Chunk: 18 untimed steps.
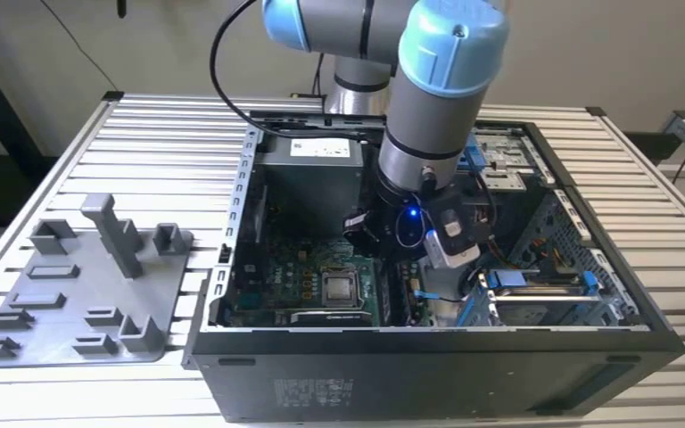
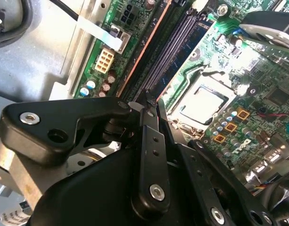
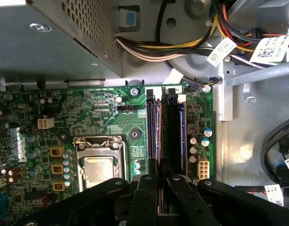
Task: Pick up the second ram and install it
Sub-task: 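Insert the second ram into the second slot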
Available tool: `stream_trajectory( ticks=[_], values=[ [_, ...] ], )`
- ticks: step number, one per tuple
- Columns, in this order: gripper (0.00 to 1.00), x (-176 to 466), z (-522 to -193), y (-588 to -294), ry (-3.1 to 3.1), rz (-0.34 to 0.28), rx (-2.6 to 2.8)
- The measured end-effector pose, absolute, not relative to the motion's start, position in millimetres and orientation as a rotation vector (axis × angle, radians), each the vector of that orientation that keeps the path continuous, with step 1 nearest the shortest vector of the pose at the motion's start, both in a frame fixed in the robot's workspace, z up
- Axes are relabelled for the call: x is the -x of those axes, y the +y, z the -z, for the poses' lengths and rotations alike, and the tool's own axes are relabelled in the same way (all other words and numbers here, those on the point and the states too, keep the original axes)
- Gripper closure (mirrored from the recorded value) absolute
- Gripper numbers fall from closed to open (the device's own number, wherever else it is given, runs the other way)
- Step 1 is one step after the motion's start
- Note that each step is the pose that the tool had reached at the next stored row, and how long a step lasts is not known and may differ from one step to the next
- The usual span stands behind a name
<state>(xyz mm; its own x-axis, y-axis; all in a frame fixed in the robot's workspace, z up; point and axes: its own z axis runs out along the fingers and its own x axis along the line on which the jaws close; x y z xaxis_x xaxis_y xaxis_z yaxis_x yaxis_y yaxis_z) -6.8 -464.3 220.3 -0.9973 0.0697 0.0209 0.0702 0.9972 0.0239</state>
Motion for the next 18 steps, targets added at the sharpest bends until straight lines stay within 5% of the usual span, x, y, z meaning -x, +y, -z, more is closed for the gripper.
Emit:
stream_trajectory(
  ticks=[18],
  values=[
    [0.86,6.8,-223.5,-464.3,-3.13,0.039,0.08]
  ],
)
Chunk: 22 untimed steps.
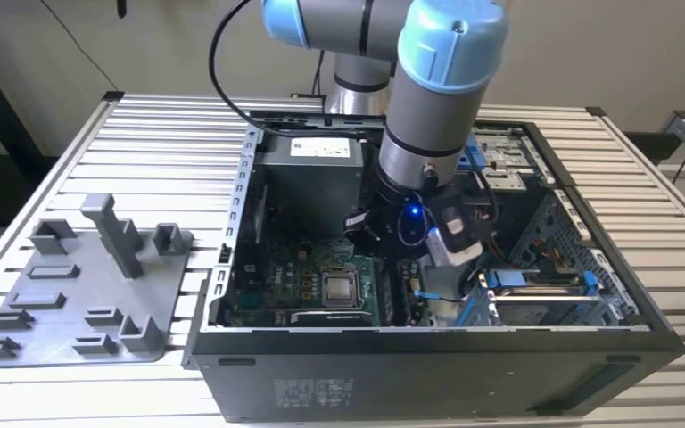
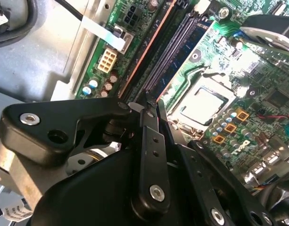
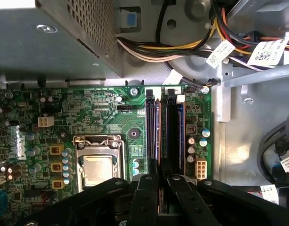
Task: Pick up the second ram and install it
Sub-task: 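Insert the second ram into the second slot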
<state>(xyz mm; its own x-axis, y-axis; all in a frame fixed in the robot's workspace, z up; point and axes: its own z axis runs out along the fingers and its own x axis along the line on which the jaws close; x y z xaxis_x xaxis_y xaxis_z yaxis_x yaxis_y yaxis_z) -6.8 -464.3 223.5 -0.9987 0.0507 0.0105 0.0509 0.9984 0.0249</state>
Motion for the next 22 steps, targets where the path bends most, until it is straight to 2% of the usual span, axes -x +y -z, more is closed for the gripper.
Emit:
stream_trajectory(
  ticks=[17,22],
  values=[
    [0.86,6.9,-218.2,-464.4,-3.136,0.041,0.037],
    [0.86,6.9,-216.6,-464.4,-3.135,0.091,0.036]
  ],
)
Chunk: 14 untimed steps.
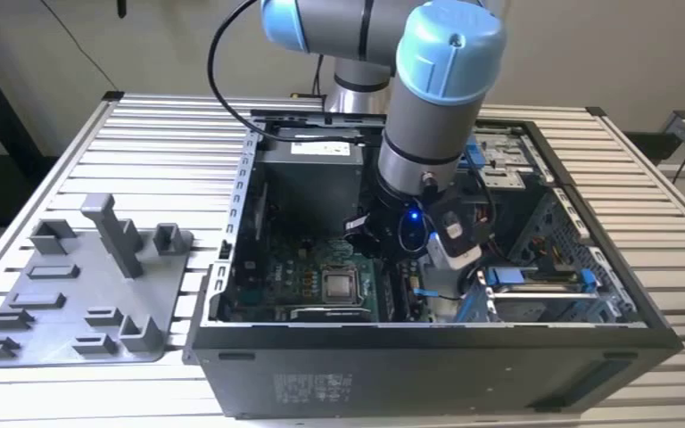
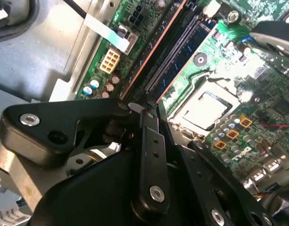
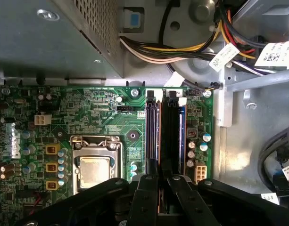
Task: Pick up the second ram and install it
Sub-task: 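Insert the second ram into the second slot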
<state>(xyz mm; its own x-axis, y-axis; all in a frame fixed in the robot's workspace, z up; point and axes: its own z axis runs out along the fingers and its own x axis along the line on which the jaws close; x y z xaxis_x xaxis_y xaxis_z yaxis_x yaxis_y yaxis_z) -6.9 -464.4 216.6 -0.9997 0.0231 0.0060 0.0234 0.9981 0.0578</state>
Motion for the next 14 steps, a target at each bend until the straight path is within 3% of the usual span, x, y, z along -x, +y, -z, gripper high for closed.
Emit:
stream_trajectory(
  ticks=[14],
  values=[
    [0.86,6.8,-215.6,-465.7,-3.135,0.09,0.036]
  ],
)
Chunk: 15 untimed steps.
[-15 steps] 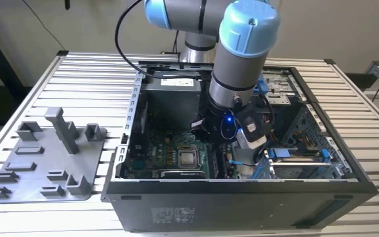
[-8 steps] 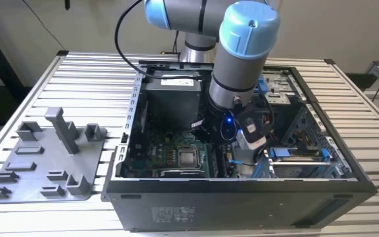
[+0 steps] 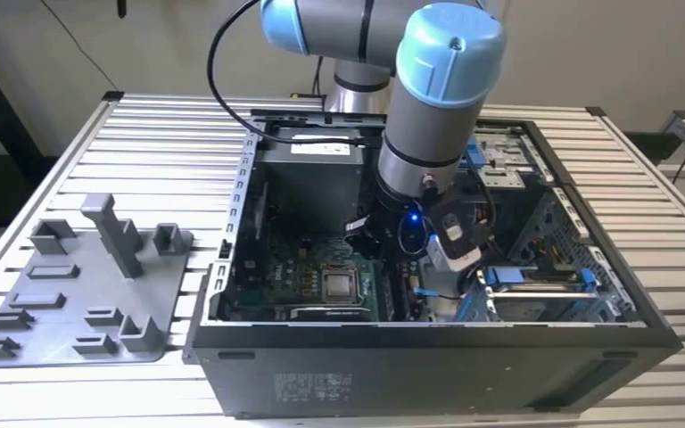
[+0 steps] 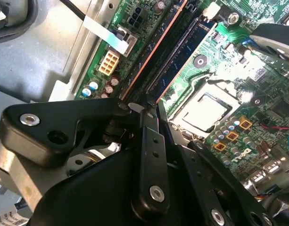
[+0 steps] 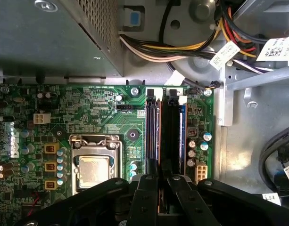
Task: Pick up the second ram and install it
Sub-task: 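Insert the second ram into the second slot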
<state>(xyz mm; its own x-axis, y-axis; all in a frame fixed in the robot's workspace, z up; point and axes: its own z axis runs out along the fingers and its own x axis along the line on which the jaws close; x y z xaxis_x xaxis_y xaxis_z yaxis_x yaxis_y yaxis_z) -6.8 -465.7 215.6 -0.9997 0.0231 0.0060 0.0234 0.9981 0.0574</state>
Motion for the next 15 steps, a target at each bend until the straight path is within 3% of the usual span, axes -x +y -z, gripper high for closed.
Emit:
stream_trajectory(
  ticks=[3,4,15],
  values=[
    [0.84,7,-216,-466,-3.135,0.089,0.037],
    [0.78,7,-216,-466,-3.135,0.089,0.037],
    [0.8,7,-249,-466,-3.134,0.09,0.037]
  ],
)
